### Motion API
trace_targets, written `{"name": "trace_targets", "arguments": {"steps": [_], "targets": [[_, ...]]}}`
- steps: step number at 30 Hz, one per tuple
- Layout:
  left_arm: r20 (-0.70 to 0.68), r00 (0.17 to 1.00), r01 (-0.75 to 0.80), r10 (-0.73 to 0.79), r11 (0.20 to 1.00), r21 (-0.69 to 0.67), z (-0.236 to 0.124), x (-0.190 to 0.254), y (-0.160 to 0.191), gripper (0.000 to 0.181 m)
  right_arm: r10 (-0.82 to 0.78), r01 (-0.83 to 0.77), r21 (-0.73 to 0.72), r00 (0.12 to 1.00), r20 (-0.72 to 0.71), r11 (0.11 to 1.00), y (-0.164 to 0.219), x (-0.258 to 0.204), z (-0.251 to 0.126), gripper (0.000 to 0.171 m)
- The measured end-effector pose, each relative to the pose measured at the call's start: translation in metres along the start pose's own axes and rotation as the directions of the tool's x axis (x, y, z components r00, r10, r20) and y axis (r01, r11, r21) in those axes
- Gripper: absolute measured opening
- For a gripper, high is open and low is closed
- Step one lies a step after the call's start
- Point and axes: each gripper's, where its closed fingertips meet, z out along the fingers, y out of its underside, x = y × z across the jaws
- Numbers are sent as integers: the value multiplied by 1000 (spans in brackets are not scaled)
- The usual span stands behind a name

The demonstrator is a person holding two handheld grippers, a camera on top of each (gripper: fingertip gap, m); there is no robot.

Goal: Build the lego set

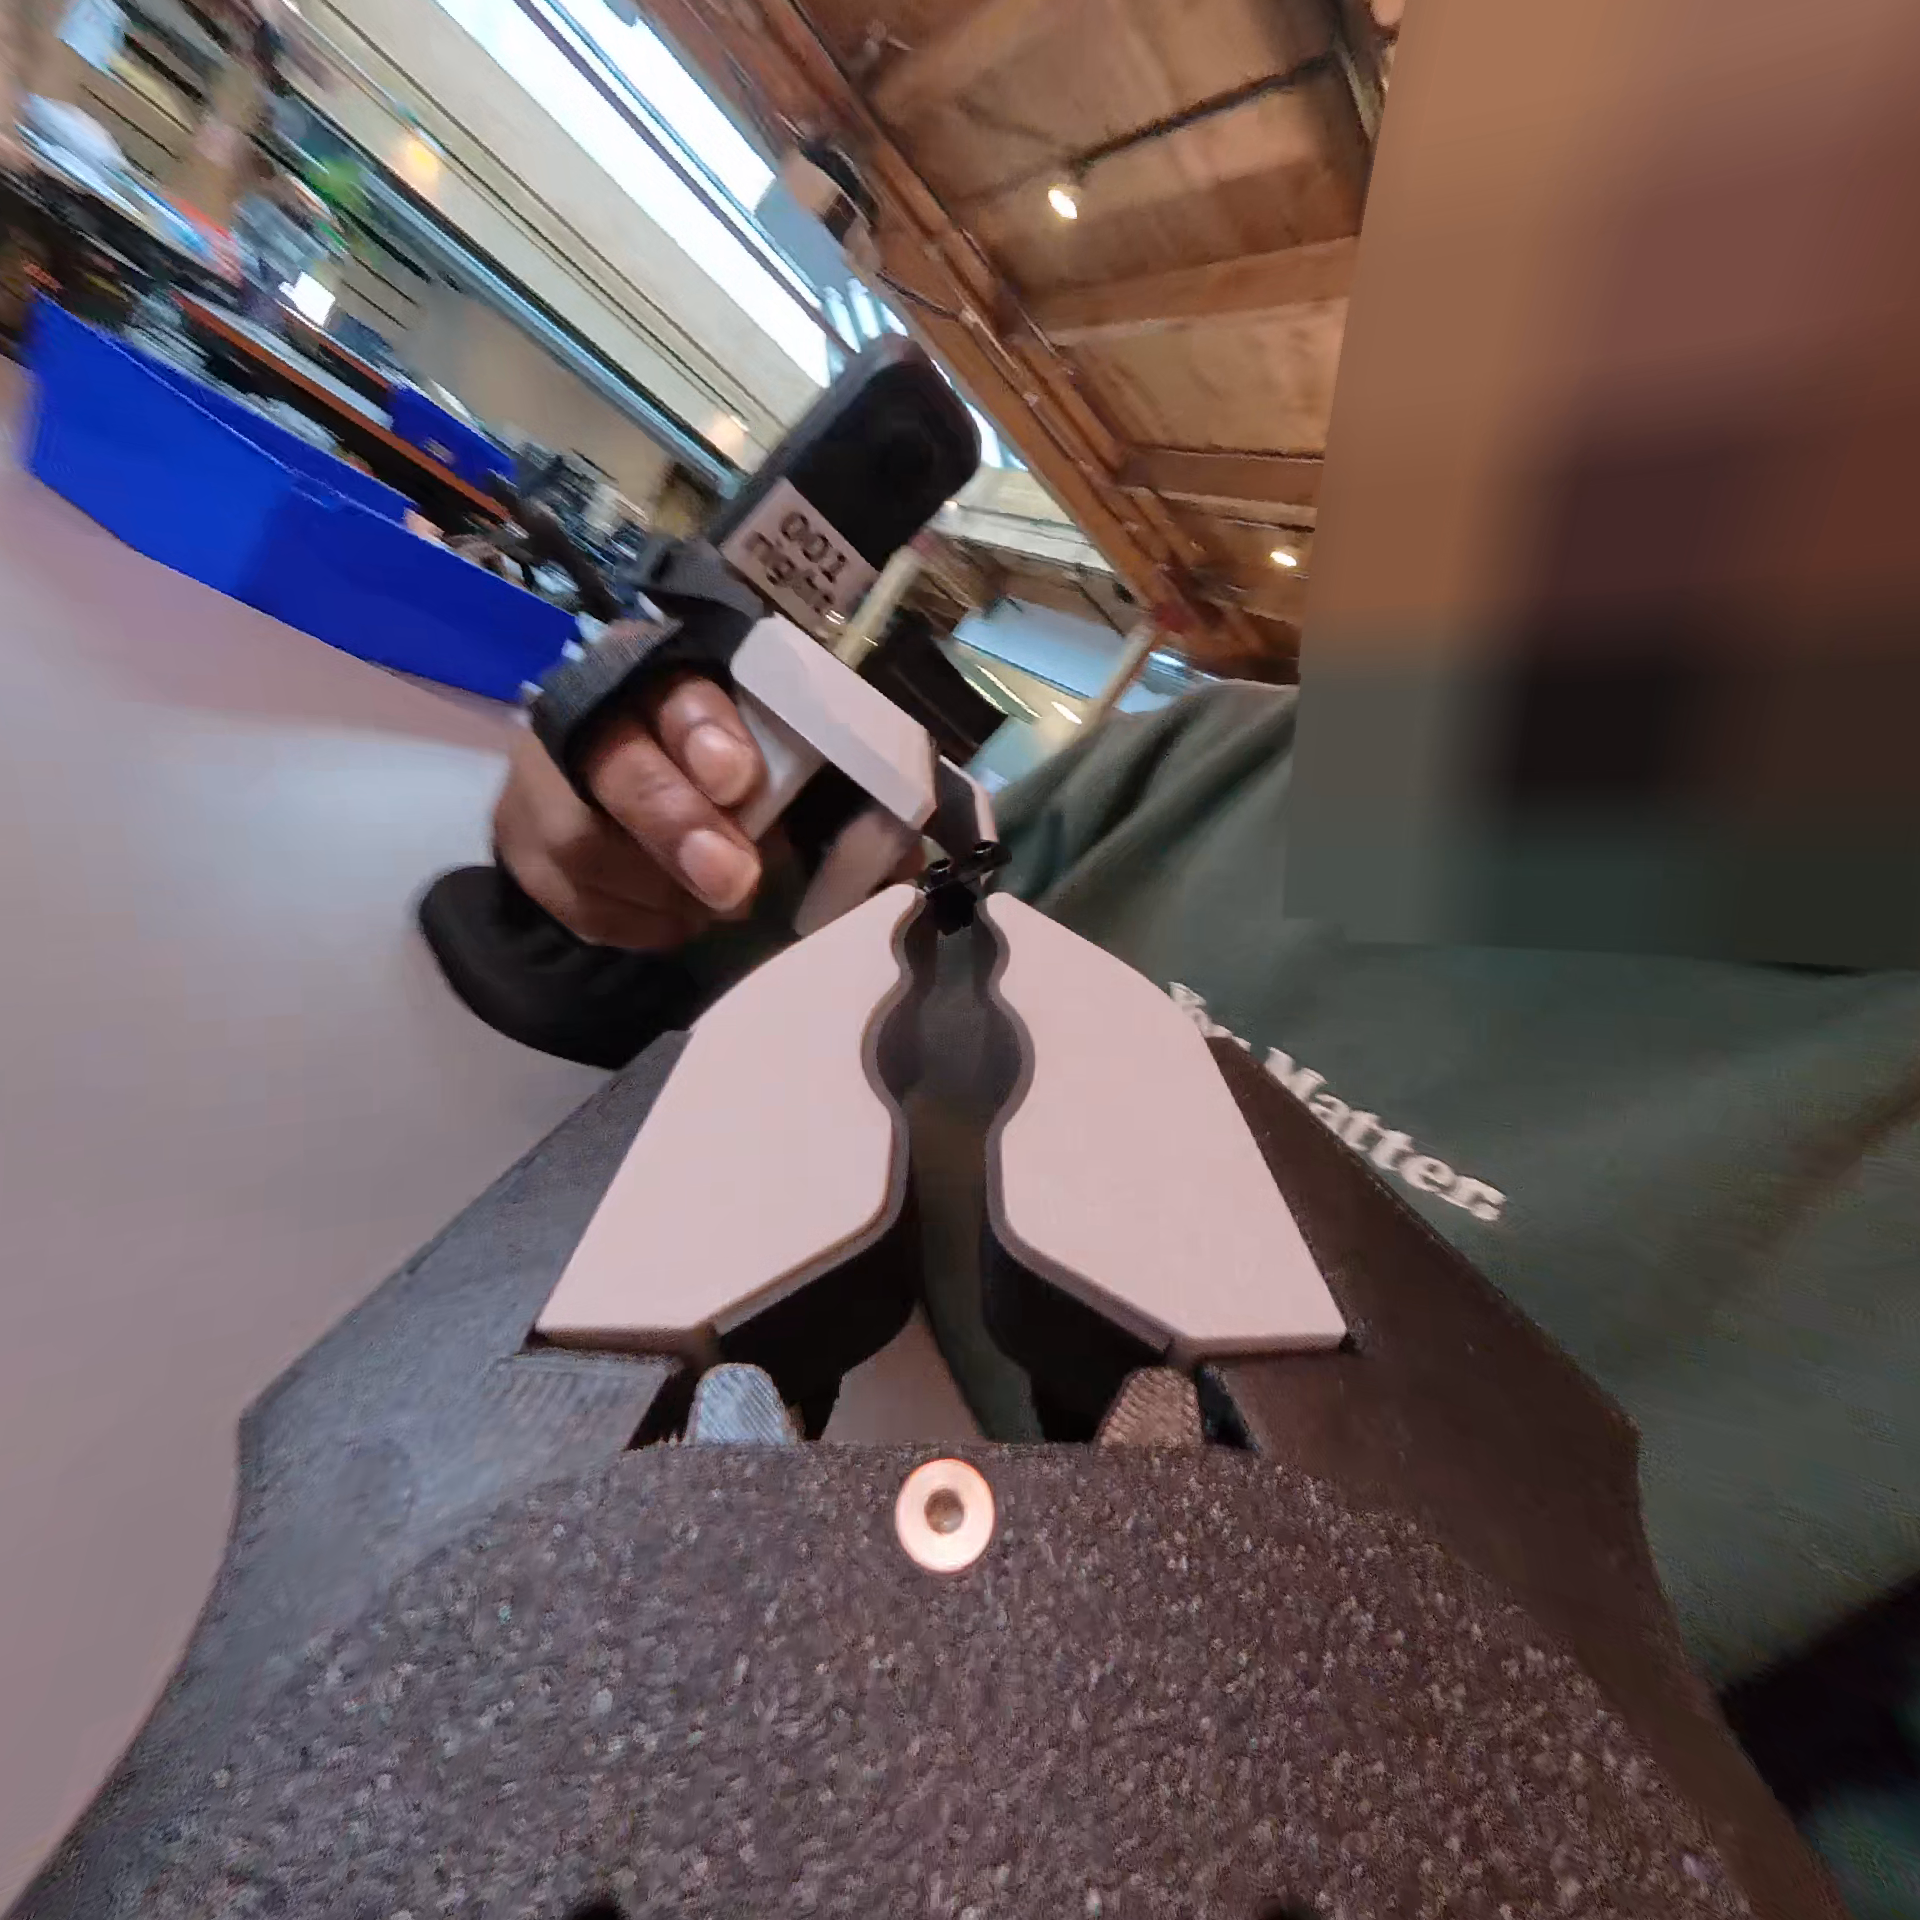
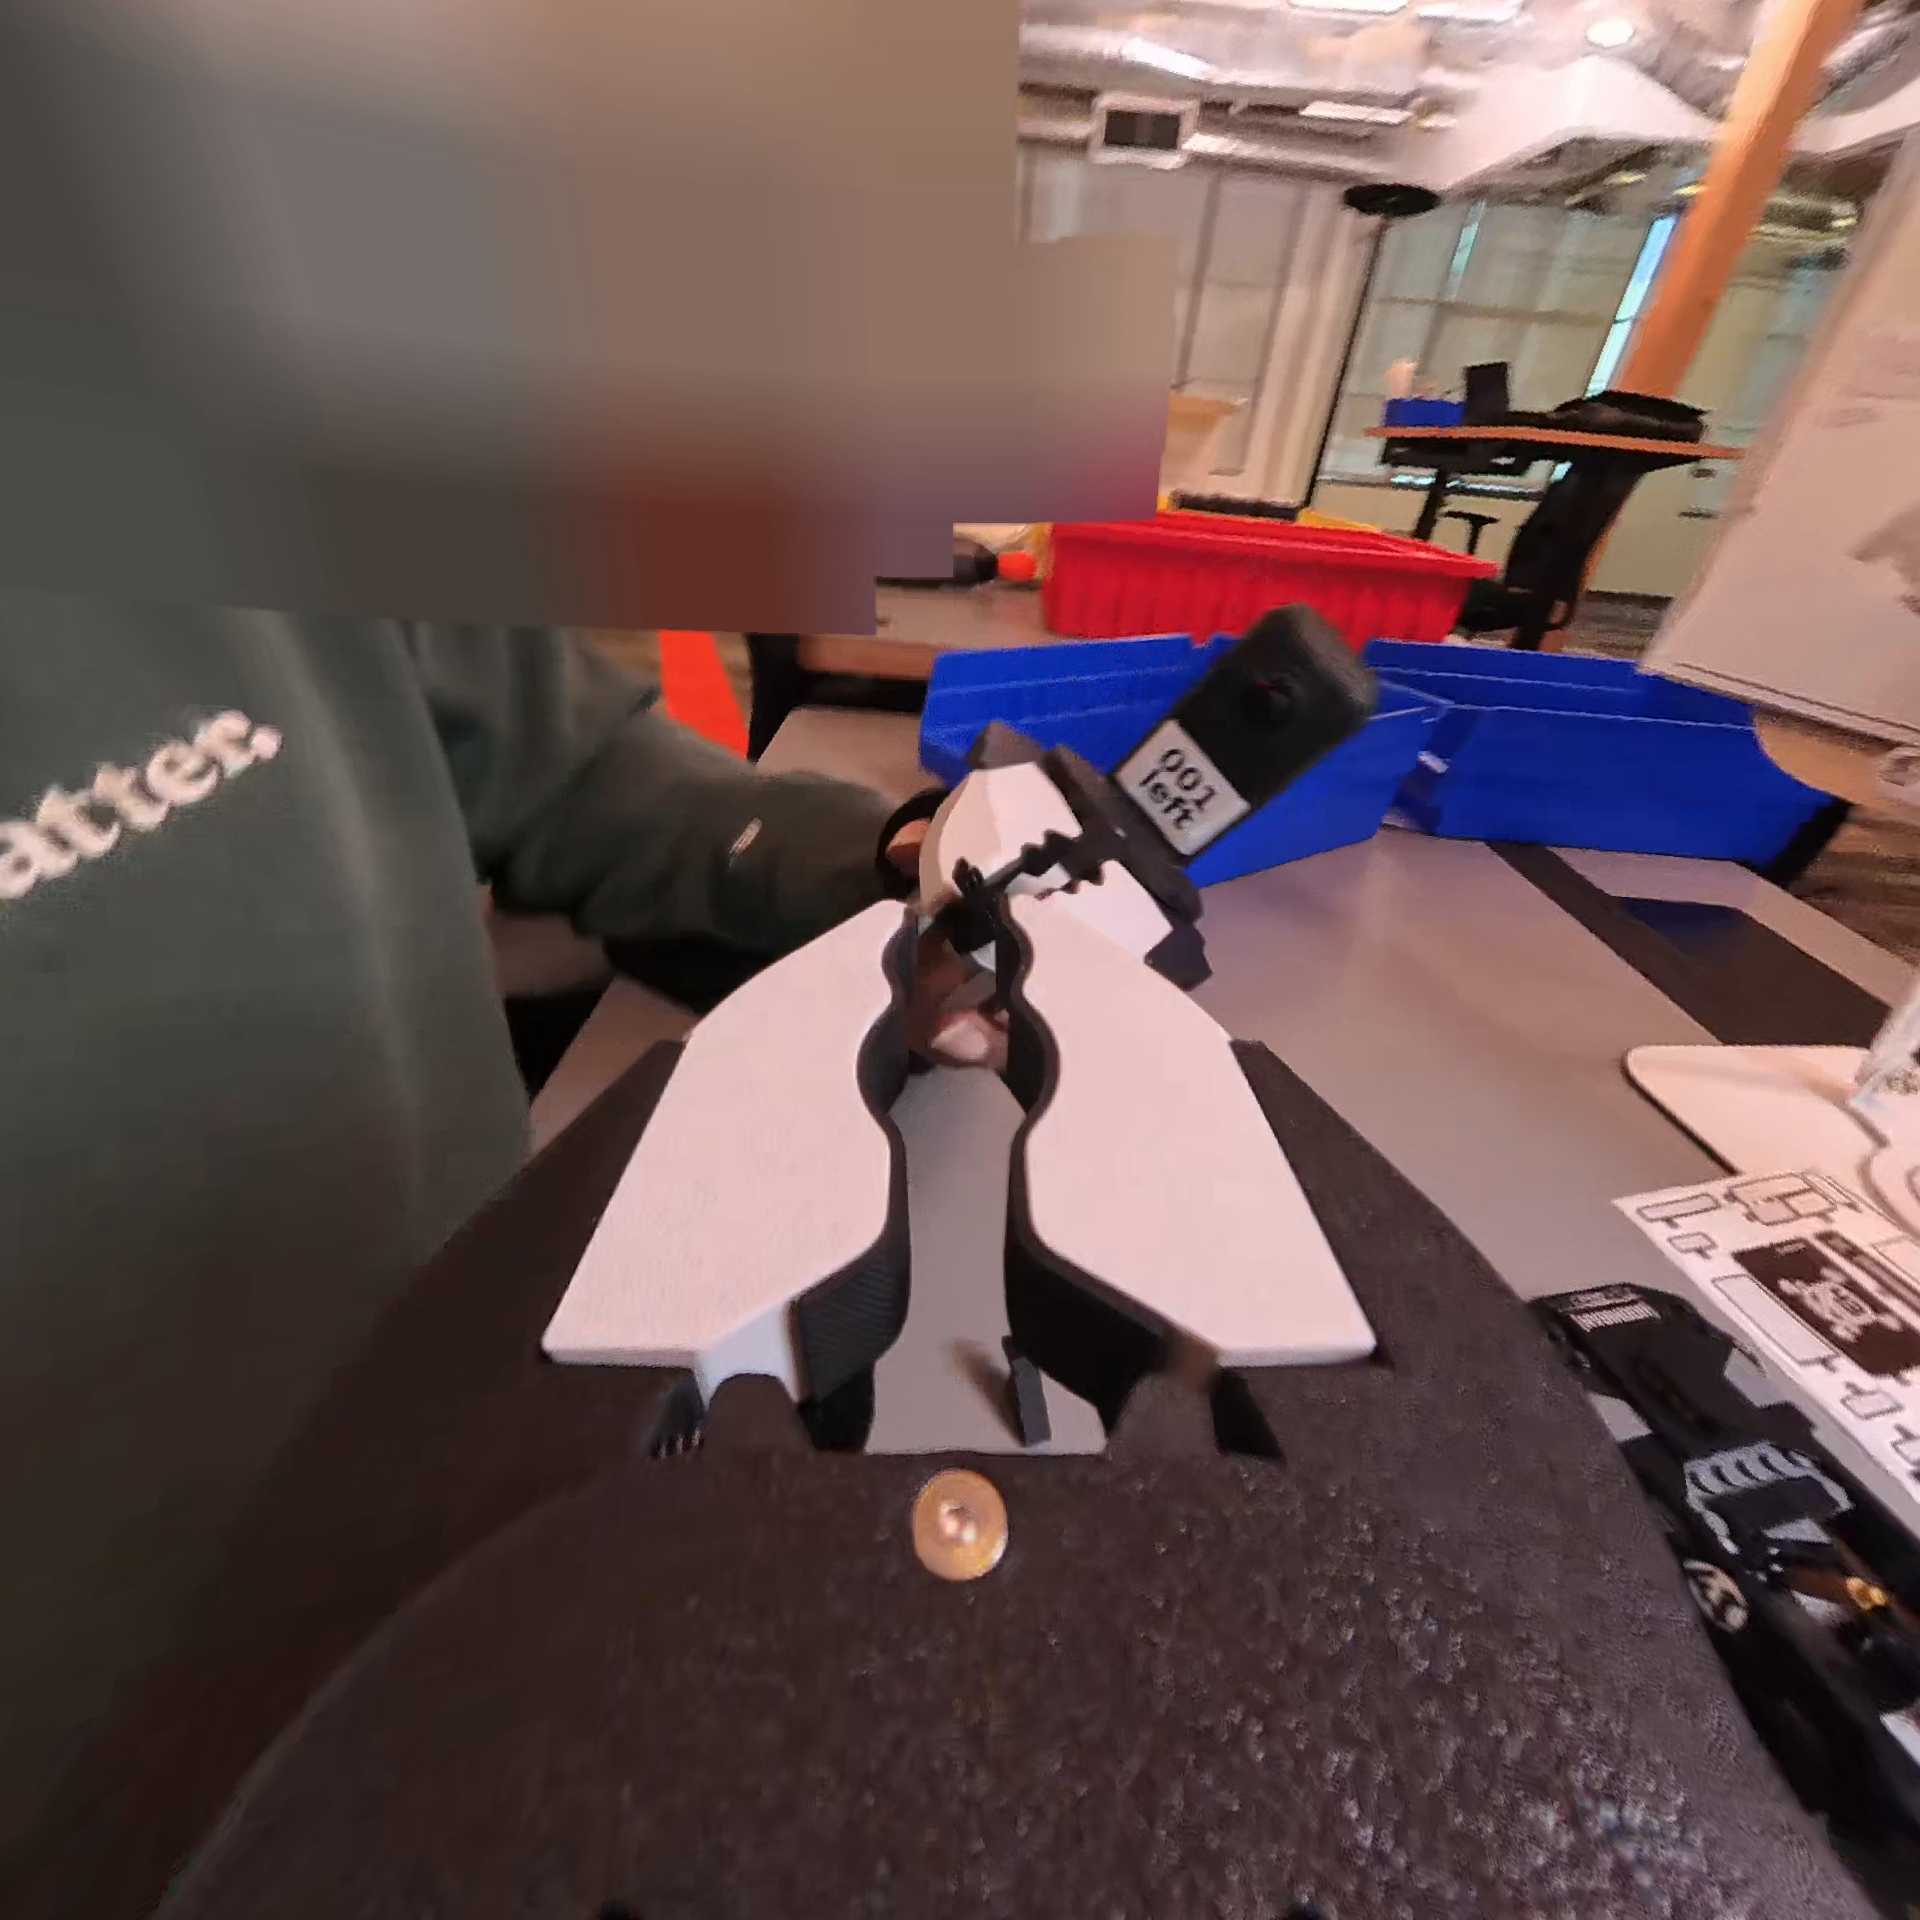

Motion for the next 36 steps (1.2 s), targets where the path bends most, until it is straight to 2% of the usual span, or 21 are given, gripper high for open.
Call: {"name": "trace_targets", "arguments": {"steps": [4,14,16,19,22,24,28,31,36], "targets": [[-82,993,75,-83,993,-93,7,5,17,7,-26,33,-72,996,89,997,9,-16,-1,17],[-84,983,138,-164,958,-252,16,6,47,7,-83,120,-191,978,193,974,32,-39,3,12],[-61,982,160,-179,958,-237,15,2,45,7,-84,118,-205,982,167,972,33,-34,2,12],[37,985,172,-169,976,-131,8,-15,29,8,-33,43,-225,998,46,973,34,-9,-1,11],[256,966,2,18,997,-77,-5,-36,10,10,112,-133,-227,988,-103,965,37,20,-4,11],[391,901,-148,190,980,-134,-11,-43,4,10,252,-282,-189,953,-165,941,41,34,-5,11],[582,663,-348,470,883,-316,-21,-60,-5,14,429,-456,-78,874,-227,887,43,51,-2,11],[628,530,-400,569,821,-407,-24,-68,-7,12,479,-505,-36,837,-264,863,46,58,0,11],[640,382,-440,667,740,-509,-29,-73,-10,10,566,-585,18,777,-277,811,50,63,2,11]]}}
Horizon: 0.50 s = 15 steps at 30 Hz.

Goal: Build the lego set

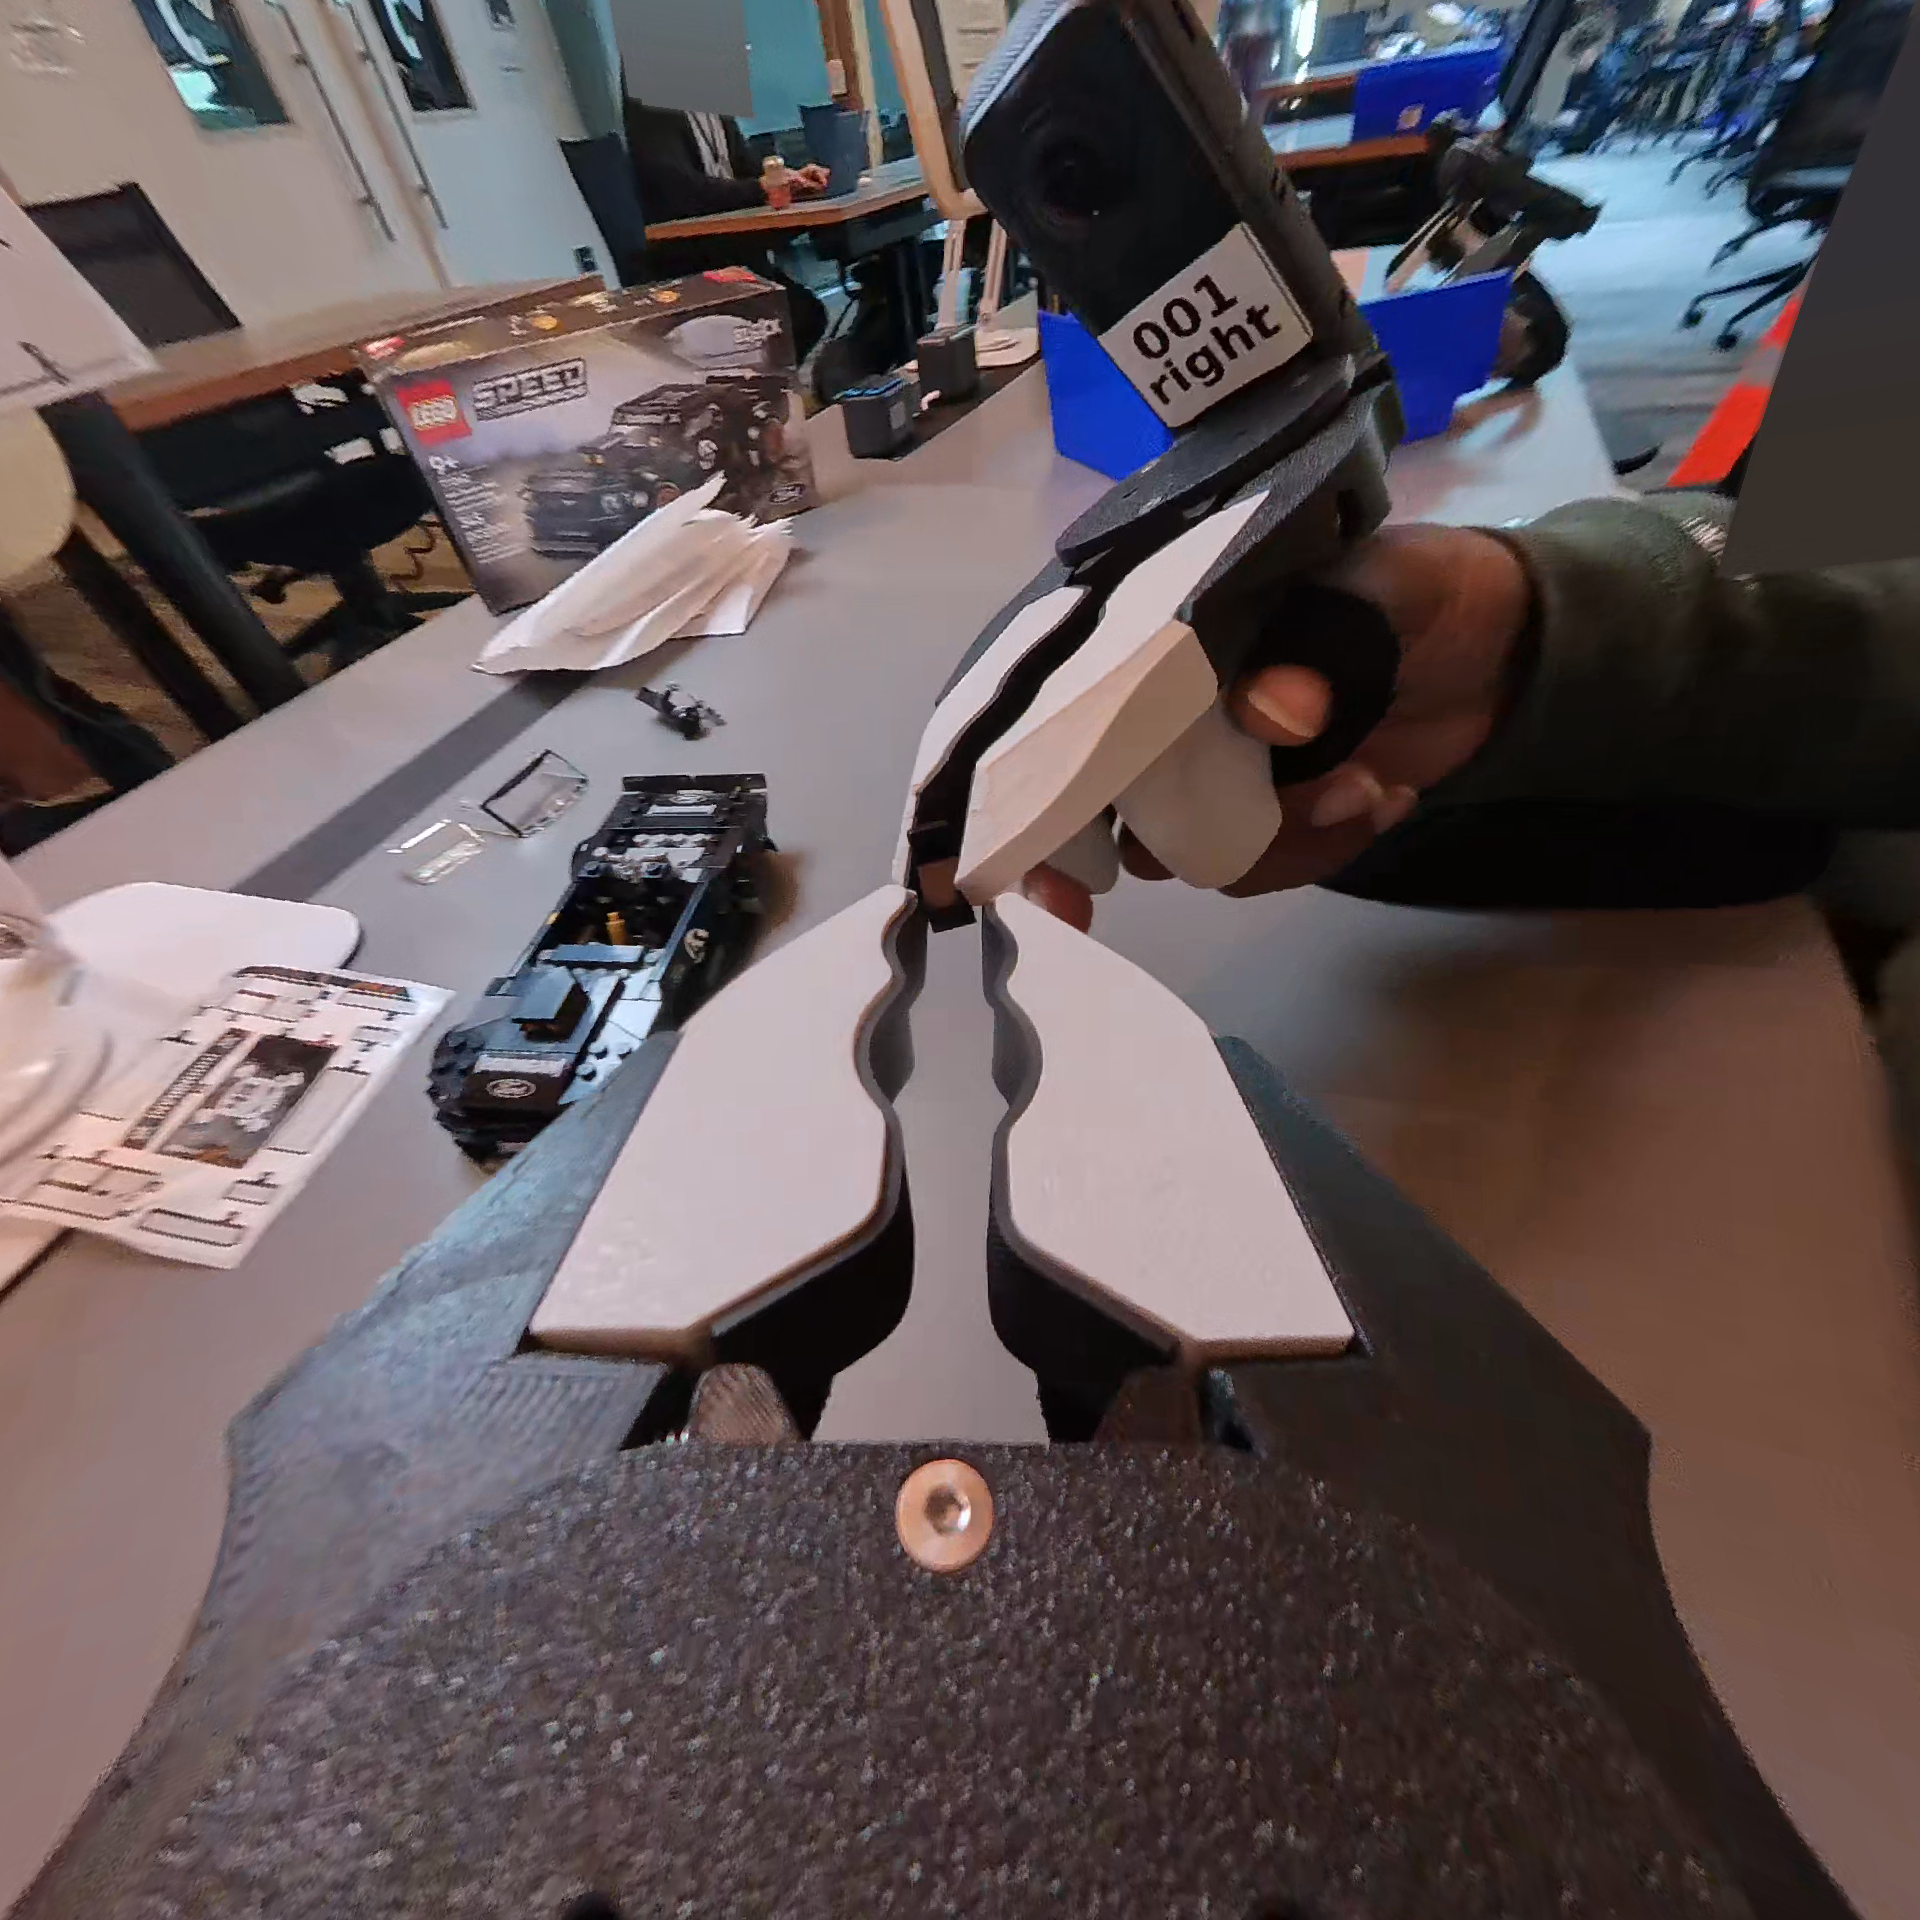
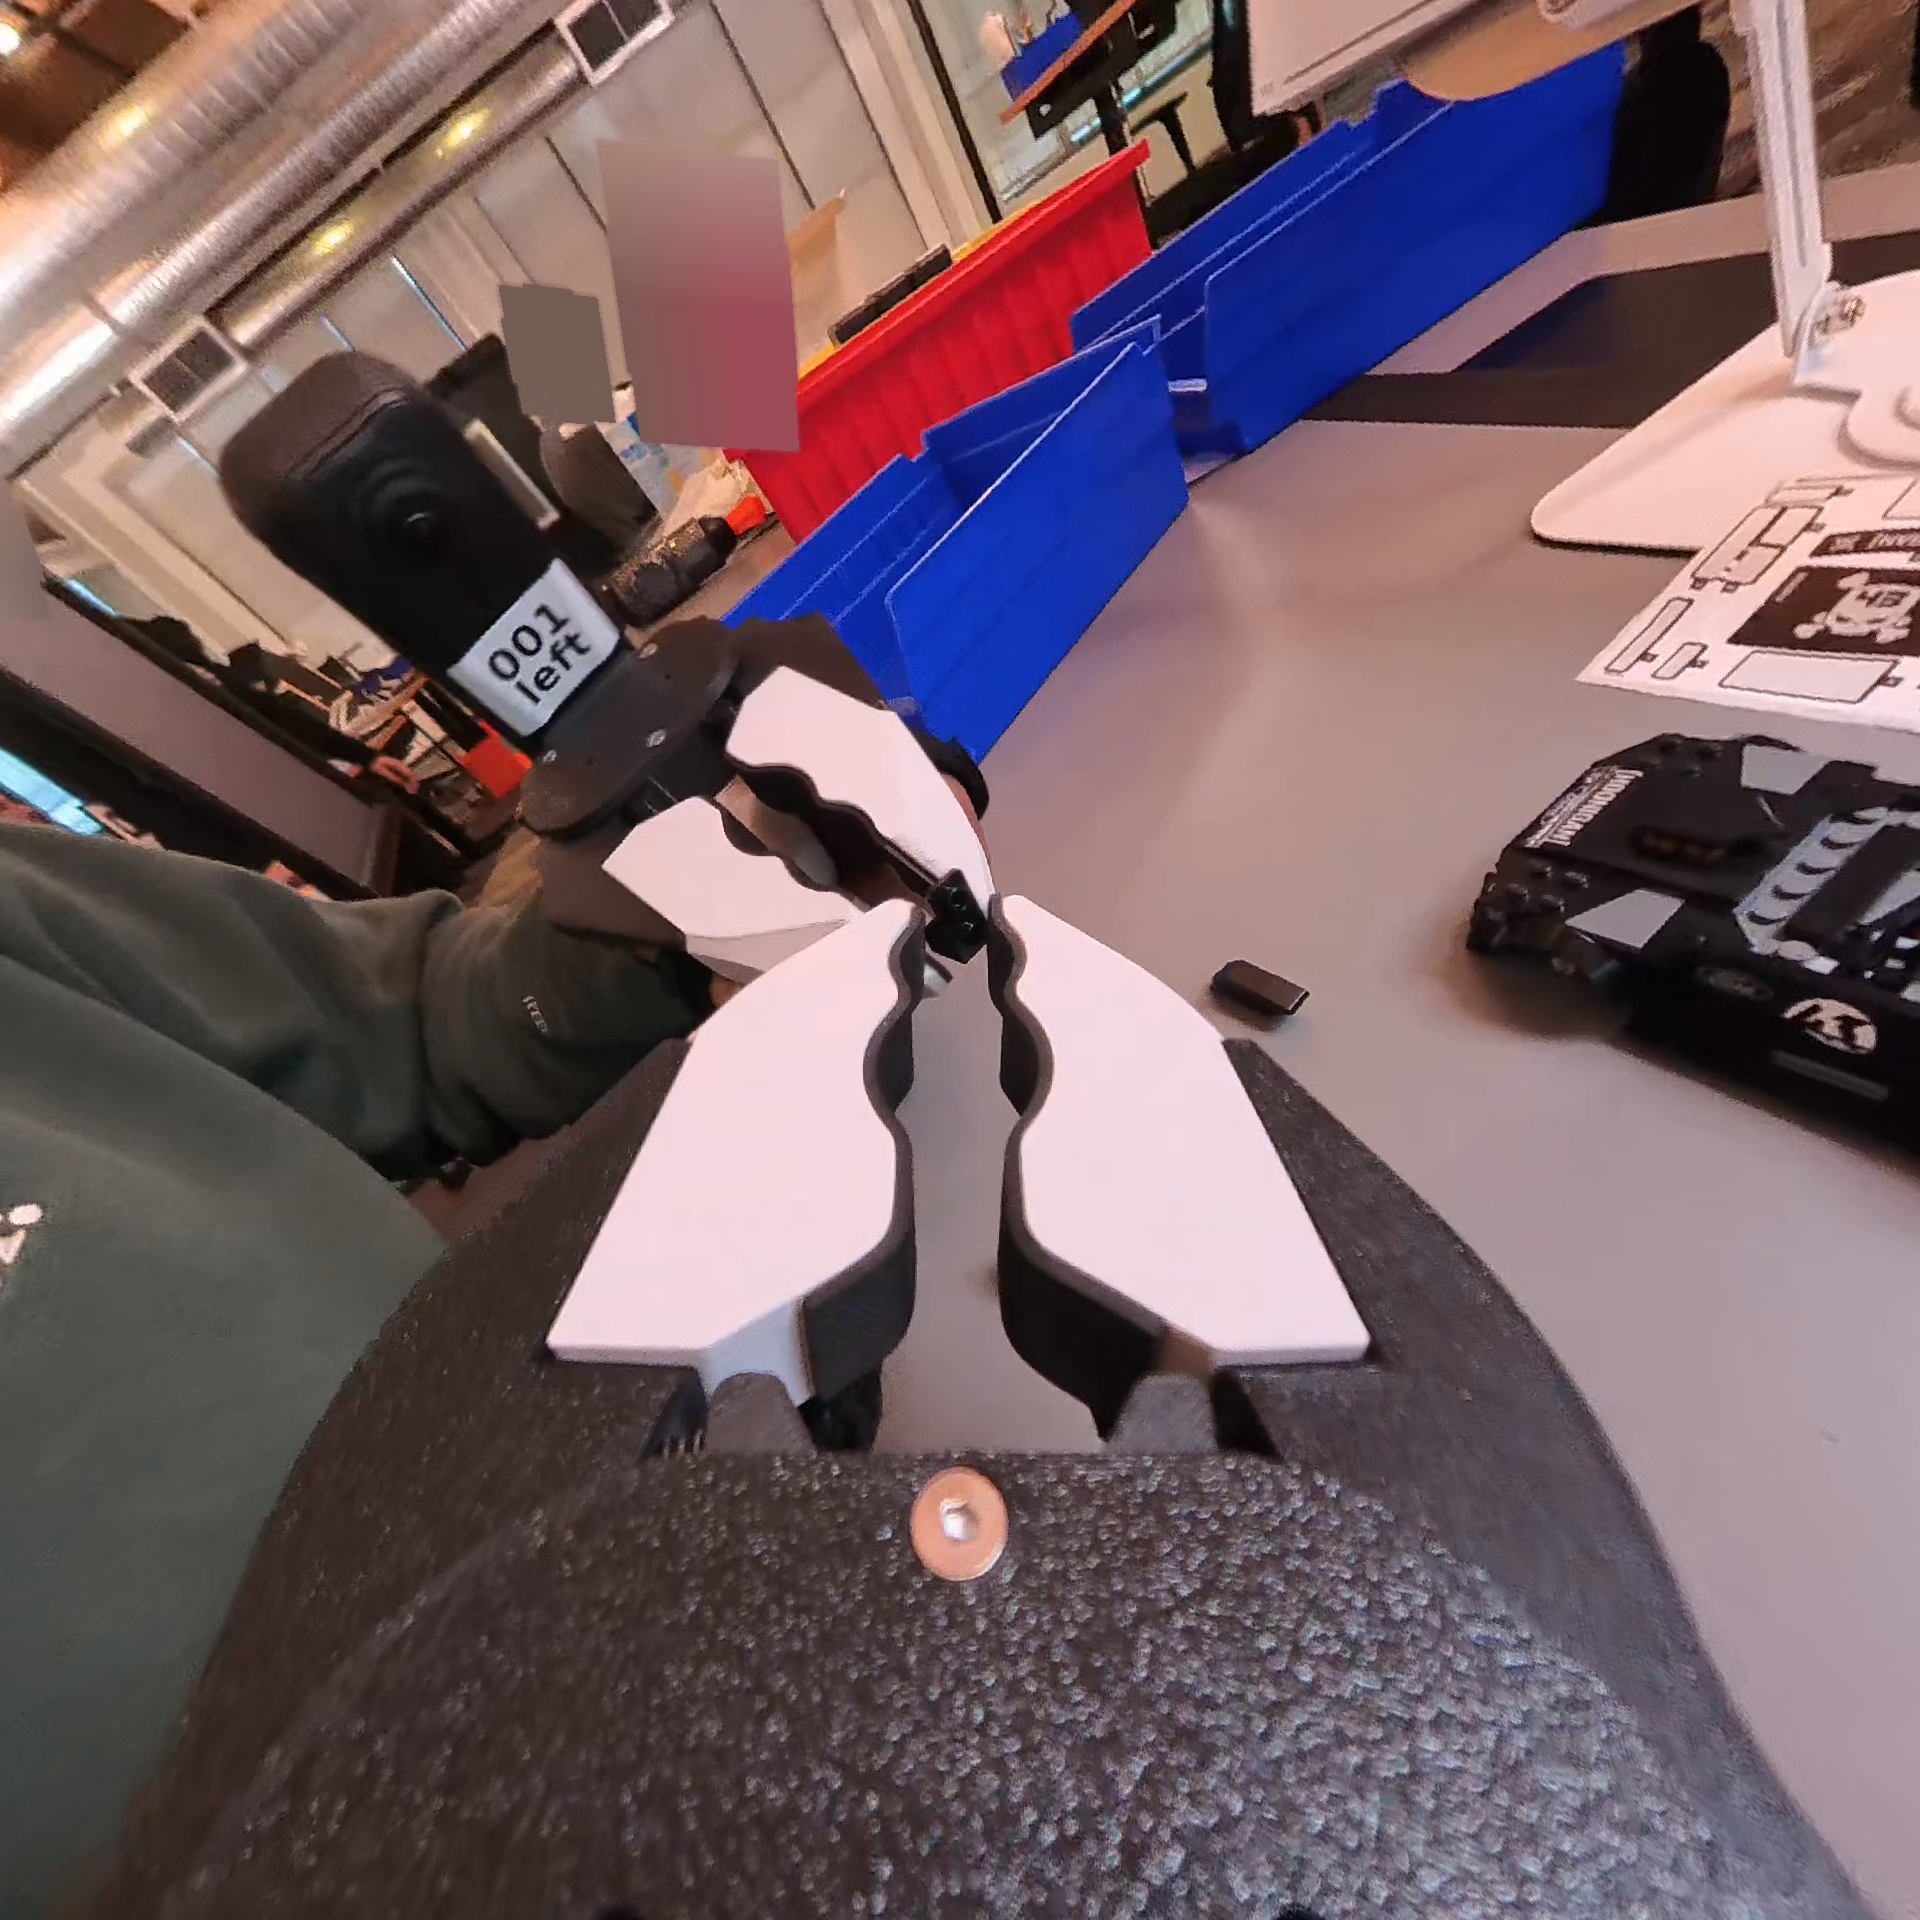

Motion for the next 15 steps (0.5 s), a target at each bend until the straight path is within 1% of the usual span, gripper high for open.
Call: {"name": "trace_targets", "arguments": {"steps": [2,3,5,7,9,11,13,15], "targets": [[24,999,-34,35,999,-10,0,0,1,9,16,-16,0,1000,10,1000,1,0,0,11],[20,999,-26,26,1000,-3,0,0,0,9,19,-19,4,1000,20,1000,0,-1,-1,11],[-17,999,39,-38,999,34,-1,1,-4,9,15,-16,21,999,51,1000,-3,-4,-2,12],[-86,987,145,-137,985,98,-4,3,-11,9,9,-15,50,994,112,999,-9,-12,-5,16],[-190,950,281,-248,945,168,-10,6,-22,8,14,-29,85,986,168,996,-15,-18,-9,18],[-283,900,394,-331,896,206,-14,8,-30,8,19,-45,118,978,210,992,-20,-22,-13,18],[-366,847,485,-385,841,237,-19,9,-38,9,34,-65,129,973,229,990,-22,-23,-14,17],[-418,809,537,-413,809,241,-20,12,-41,9,47,-88,142,963,266,986,-23,-29,-14,17]]}}
